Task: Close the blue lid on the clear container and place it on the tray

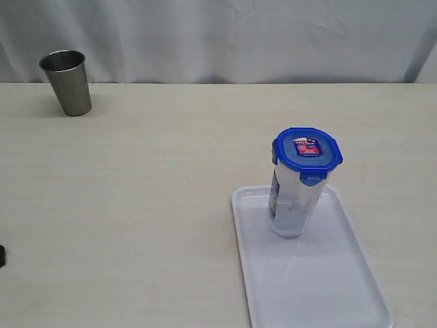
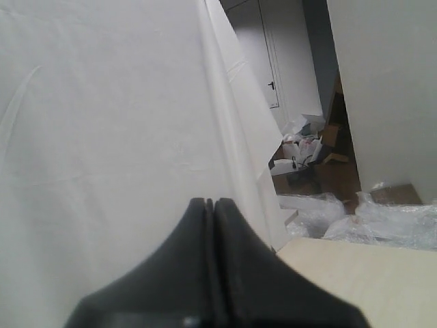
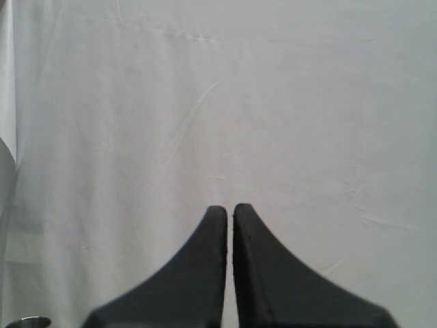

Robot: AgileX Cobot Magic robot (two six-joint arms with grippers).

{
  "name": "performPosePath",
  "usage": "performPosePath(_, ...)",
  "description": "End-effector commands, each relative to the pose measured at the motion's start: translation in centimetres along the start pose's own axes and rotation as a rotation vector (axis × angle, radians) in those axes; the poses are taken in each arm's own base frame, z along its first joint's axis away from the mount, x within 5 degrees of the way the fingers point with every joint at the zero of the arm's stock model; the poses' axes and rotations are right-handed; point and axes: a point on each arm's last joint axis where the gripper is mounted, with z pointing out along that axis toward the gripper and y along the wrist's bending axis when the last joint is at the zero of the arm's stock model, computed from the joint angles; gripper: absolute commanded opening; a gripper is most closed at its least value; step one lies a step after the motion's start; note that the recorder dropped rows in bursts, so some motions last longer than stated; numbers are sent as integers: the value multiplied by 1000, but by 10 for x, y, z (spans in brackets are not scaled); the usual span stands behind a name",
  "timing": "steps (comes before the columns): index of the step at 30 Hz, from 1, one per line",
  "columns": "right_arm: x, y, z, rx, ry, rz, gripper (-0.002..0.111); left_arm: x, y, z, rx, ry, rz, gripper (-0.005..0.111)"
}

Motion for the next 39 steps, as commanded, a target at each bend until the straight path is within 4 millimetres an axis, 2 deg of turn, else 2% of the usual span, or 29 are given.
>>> performPosePath(1, 1, 0, -1, 3, 0, 1, 4, 0, 0, -1, 0, 1, 7, 0)
performPosePath(8, 1, 0, -1, 3, 0, 1, 4, 1, 1, -1, -18, 6, 12, 0)
performPosePath(14, 1, 0, -1, 3, 0, 1, 4, 5, 2, -1, -22, 60, 93, 0)
performPosePath(19, 1, 0, -1, 3, 0, 1, 4, 5, 13, -9, -182, 61, -46, 0)
performPosePath(23, 1, 0, -1, 1, 0, 1, 4, 4, 19, -26, -337, -29, -226, 0)
performPosePath(25, 1, 0, -1, 3, 0, 1, 4, 3, 19, -31, -373, -52, -250, 0)
performPosePath(39, 1, 0, -1, 3, 0, 1, 4, -1, 15, -30, -322, -102, -302, 0)
